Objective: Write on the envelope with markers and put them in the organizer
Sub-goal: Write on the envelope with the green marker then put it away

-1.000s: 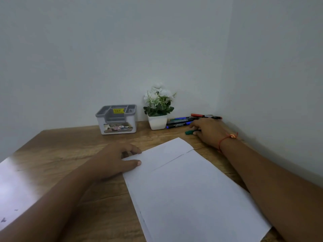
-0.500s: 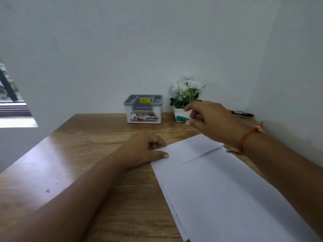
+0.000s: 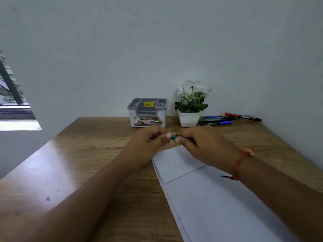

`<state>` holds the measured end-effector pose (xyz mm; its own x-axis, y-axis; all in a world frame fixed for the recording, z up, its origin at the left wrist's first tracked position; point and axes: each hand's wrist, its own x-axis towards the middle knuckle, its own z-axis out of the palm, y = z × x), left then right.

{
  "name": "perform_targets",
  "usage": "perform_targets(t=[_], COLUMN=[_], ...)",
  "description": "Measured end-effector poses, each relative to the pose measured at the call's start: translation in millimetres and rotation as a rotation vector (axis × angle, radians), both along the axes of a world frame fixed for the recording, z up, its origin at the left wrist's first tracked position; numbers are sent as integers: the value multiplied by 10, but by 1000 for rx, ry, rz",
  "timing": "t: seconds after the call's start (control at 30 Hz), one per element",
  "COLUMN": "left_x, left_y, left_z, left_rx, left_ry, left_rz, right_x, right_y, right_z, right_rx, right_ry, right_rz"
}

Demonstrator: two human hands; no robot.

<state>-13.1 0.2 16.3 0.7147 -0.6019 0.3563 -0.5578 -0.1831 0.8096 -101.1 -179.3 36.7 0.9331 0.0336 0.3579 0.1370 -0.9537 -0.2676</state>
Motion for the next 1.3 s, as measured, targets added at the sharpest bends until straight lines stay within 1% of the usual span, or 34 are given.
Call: perform_targets(t=[0.1,0.17,0.27,0.3,0.37,0.43,0.47,0.5,0.57,0.6,0.63,0.67,0.7,0.73,0.77,0.8,0.83,0.87,0.9,0.93,0.97,1.0,1.03,1.1,1.17,1.3], left_x=[-30,-26,-38,-38,-8,20,29,42,90,132,169,205,220,218,202,177,163,149,149,159,161,165,159,152,161,178], left_y=[10,16,9,13,33,60,72,84,106,122,140,154,162,164,165,167,182,205,234,261,280,292,297,290,300,324], left_z=[43,59,71,80,111,151,172,187,203,198,193,187,188,192,201,211,207,198,184,161,149,139,137,142,156,176], left_rx=[-109,-139,-155,-194,-328,-483,-567,-649,-778,-813,-821,-800,-755,-694,-616,-518,-381,-202,-6,176,326,435,503,541,540,600], left_ry=[95,135,179,233,399,558,628,692,789,821,851,877,885,863,817,757,671,547,408,289,208,161,135,133,153,155], left_rz=[-29,-36,-19,-13,-15,-11,-3,7,33,63,101,136,154,164,171,173,176,177,163,127,85,49,18,-33,-70,-119], right_x=[-31,-47,-58,-67,-96,-125,-130,-128,-105,-107,-109,-113,-108,-114,-123,-127,-128,-120,-113,-112,-105,-90,-74,-65,-61,-54], right_y=[47,46,62,65,39,6,1,6,39,63,75,77,68,59,42,14,-17,-36,-47,-54,-66,-72,-67,-54,-37,-39], right_z=[7,32,59,68,82,100,118,134,170,187,194,187,166,142,106,61,28,3,-20,-32,-41,-54,-65,-73,-91,-86], right_rx=[58,109,137,167,272,441,567,724,1108,1265,1350,1378,1361,1301,1169,942,655,401,225,137,106,92,79,44,22,14], right_ry=[-63,-56,55,93,133,112,94,88,131,163,192,213,221,221,206,162,105,78,86,130,189,242,294,340,333,322], right_rz=[44,47,28,18,3,-2,-7,-18,-38,-42,-42,-39,-40,-48,-63,-79,-86,-79,-76,-83,-86,-81,-73,-62,-32,27])
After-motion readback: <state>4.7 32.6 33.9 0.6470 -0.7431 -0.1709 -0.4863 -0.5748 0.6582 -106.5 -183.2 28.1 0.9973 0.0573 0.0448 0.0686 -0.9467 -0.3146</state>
